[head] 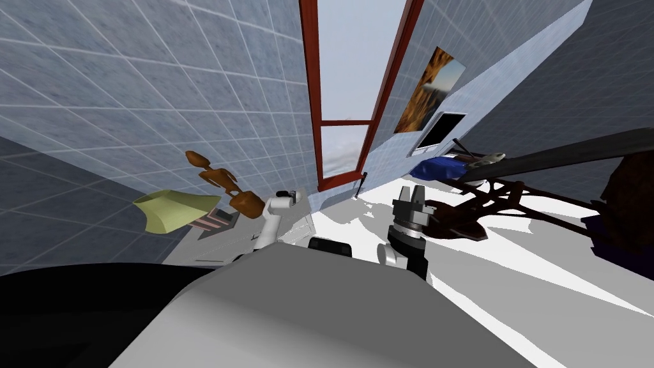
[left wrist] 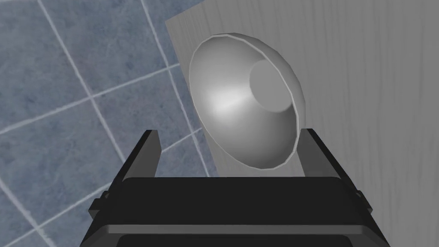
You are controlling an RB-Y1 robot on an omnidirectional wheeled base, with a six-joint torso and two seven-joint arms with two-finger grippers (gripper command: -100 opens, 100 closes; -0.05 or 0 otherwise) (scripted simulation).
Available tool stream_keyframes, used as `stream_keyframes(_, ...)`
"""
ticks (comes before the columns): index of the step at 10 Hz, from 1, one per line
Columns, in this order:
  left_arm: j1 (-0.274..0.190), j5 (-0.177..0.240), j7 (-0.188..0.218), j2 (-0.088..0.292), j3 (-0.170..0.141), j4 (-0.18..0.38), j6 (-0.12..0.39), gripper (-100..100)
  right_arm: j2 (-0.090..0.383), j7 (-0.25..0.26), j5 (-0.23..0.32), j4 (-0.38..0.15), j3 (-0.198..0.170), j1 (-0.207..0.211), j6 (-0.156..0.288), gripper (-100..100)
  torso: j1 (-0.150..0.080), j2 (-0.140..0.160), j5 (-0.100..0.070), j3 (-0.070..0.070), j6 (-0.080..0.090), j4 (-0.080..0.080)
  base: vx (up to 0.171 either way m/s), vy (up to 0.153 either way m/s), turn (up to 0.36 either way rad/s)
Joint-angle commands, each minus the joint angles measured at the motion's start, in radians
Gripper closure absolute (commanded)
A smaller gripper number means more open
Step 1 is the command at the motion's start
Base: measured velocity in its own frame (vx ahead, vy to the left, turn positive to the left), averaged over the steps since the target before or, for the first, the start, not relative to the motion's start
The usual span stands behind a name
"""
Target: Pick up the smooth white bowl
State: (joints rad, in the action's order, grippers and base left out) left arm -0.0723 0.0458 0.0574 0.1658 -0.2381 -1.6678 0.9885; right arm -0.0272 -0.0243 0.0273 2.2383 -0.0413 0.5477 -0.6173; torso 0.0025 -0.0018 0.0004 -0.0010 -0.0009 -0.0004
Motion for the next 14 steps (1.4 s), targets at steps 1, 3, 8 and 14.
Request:
stream_keyframes(1, -0.018, 0.008, -0.001, -0.004, -0.011, 0.04, 0.047, -100, 0.0, 0.0, 0.0, 0.0, 0.0, 0.0, 0.0, 0, 0.0, 0.0, 0.0, 0.0, 0.0, 0.0, 0.043, 0.033, 0.027)
stream_keyframes(3, -0.032, 0.02, -0.004, -0.007, -0.024, 0.078, 0.099, -100, 0.0, 0.0, 0.0, 0.0, 0.0, 0.0, 0.0, 0, 0.001, -0.001, 0.0, -0.001, 0.0, 0.0, 0.056, 0.043, 0.022)
stream_keyframes(8, -0.041, 0.035, -0.009, -0.009, -0.038, 0.131, 0.148, 0, 0.0, 0.0, 0.0, 0.0, 0.0, 0.0, 0.0, 0, 0.0, 0.0, 0.0, 0.0, 0.0, 0.0, 0.037, 0.03, 0.012)
stream_keyframes(14, -0.043, 0.032, -0.008, -0.011, -0.032, 0.187, 0.091, 100, 0.0, 0.0, 0.0, 0.0, 0.0, 0.0, 0.0, 0, -0.002, 0.002, 0.0, 0.001, 0.0, 0.0, 0.019, 0.006, 0.004)
